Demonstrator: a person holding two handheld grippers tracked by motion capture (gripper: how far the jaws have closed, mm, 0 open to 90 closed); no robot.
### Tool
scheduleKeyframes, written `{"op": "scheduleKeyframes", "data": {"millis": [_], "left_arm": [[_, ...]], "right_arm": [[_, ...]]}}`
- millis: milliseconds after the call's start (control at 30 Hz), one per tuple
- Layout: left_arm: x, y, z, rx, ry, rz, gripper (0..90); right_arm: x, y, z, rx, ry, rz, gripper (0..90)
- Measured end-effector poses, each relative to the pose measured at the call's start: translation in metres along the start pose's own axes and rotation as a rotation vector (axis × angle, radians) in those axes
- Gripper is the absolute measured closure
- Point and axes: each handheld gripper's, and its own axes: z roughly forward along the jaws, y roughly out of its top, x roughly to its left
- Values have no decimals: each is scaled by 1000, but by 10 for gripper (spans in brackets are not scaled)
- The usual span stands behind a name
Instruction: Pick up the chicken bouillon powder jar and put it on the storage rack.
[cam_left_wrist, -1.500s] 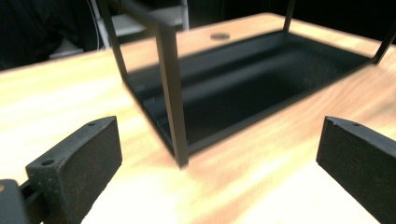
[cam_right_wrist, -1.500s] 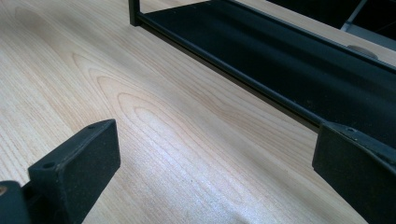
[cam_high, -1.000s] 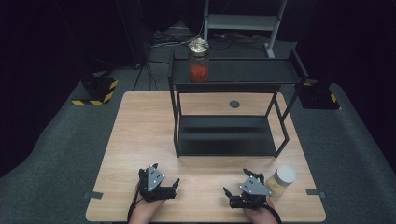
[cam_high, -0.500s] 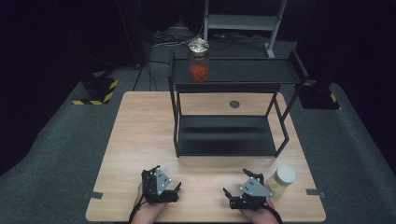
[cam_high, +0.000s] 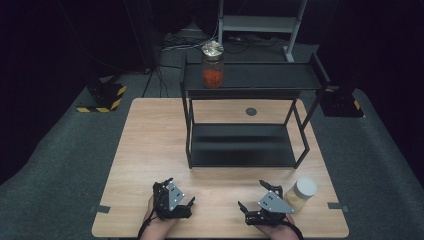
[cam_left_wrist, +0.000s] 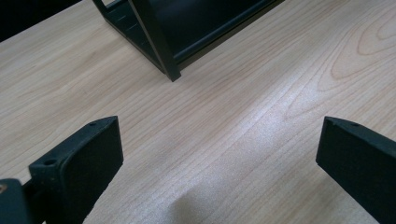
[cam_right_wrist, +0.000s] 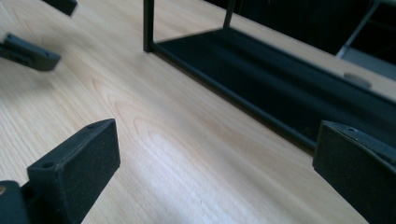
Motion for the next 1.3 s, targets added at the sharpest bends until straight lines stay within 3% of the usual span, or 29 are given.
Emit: {"op": "scheduleKeyframes", "data": {"millis": [167,500,833,1300], "left_arm": [[0,-1,-1,-7,3,-11,9],[-3,1,0,4,2,29,9],[-3,1,0,7,-2,37,9],[-1,1,0,4,-13,45,9]], "right_arm": [[-2,4,-6,-23,8,23,5],[-3,14,-23,-73,11,26,0],[-9,18,-37,-99,2,33,0],[-21,17,-65,-134,-68,55,0]]}}
